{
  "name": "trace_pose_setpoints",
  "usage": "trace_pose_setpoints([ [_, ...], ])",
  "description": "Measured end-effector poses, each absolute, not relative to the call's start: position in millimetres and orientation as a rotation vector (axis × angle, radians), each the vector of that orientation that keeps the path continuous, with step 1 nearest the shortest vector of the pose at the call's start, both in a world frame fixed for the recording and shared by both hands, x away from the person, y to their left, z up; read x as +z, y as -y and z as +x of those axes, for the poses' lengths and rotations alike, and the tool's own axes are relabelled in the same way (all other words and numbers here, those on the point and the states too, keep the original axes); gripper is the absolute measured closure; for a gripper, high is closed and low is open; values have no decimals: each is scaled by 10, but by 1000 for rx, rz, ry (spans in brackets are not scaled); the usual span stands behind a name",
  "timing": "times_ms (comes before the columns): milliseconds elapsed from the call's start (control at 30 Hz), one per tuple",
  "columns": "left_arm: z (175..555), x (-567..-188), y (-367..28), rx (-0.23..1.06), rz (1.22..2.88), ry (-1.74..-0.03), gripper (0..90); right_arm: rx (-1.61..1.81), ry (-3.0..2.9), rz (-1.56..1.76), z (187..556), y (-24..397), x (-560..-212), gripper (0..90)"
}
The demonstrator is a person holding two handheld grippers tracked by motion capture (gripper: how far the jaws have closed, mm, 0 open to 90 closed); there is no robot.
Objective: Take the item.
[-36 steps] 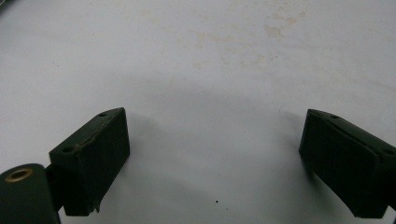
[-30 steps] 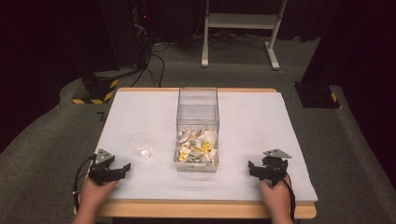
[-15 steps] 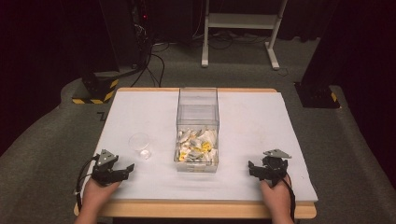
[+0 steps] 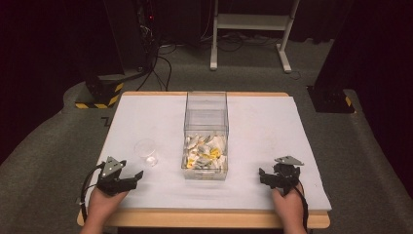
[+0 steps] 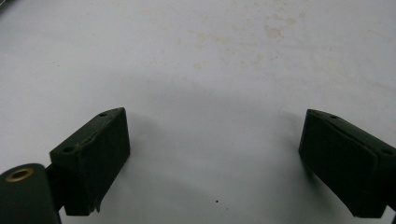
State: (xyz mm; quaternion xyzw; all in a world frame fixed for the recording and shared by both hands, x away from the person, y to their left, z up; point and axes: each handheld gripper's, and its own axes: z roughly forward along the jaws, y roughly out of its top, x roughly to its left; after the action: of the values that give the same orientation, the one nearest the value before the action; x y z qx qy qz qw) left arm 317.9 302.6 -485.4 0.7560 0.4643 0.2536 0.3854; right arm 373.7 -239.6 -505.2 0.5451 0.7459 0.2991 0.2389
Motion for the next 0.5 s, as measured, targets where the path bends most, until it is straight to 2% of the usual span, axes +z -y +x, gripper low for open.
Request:
trace_pose_setpoints([
  [500, 3091, -4709, -2989, 679, 1847, -1106, 189, 819, -2043, 1492, 3737, 2396, -5052, 88],
])
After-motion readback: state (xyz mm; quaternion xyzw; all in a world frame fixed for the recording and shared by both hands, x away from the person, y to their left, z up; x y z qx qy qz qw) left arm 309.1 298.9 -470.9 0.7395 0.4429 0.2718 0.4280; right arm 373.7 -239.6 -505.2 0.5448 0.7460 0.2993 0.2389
